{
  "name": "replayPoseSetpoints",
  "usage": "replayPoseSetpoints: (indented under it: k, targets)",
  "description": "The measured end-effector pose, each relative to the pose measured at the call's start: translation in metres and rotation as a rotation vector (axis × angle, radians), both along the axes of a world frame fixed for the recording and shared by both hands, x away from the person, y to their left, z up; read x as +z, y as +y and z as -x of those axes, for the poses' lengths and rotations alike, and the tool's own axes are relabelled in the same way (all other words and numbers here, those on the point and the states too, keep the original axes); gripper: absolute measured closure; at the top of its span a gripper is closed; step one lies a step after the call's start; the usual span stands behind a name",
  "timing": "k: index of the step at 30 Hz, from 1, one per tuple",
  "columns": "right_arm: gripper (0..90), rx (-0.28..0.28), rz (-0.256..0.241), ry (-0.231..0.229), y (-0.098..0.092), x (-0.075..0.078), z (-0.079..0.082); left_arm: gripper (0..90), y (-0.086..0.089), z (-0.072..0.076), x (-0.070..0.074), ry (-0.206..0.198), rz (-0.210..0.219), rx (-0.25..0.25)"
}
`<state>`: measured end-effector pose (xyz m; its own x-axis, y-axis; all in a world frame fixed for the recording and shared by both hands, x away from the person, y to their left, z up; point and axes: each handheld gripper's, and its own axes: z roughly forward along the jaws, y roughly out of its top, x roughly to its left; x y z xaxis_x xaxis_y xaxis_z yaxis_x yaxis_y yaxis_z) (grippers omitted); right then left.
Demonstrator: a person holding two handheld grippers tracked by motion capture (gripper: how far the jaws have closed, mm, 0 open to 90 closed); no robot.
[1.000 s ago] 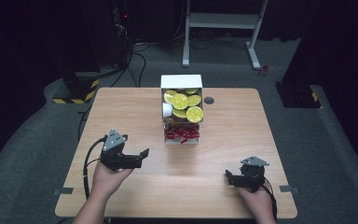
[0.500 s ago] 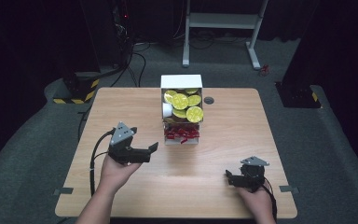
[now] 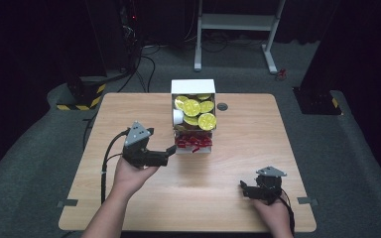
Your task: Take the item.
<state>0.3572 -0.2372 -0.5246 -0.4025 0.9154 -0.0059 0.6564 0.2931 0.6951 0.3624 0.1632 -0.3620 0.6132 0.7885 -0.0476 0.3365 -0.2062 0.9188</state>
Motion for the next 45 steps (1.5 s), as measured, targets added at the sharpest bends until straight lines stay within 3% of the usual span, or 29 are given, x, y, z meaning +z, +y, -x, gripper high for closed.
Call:
replayPoseSetpoints:
  k: [16, 30, 37, 45]
  targets:
    - [7.9, -0.005, -0.003, 0.000, 0.000, 0.000, 0.000, 6.4, -0.011, -0.011, 0.015, -0.026, 0.024, -0.007]
    - [7.9, -0.005, -0.003, 0.000, 0.000, 0.000, 0.000, 12.8, -0.023, -0.024, 0.022, -0.039, -0.015, -0.014]
    - [7.9, -0.005, -0.003, 0.000, 0.000, 0.000, 0.000, 14.8, -0.033, -0.029, 0.030, -0.068, -0.040, -0.017]
    - [7.9, -0.005, -0.003, 0.000, 0.000, 0.000, 0.000, 15.4, -0.039, -0.044, 0.033, -0.063, -0.052, -0.016]
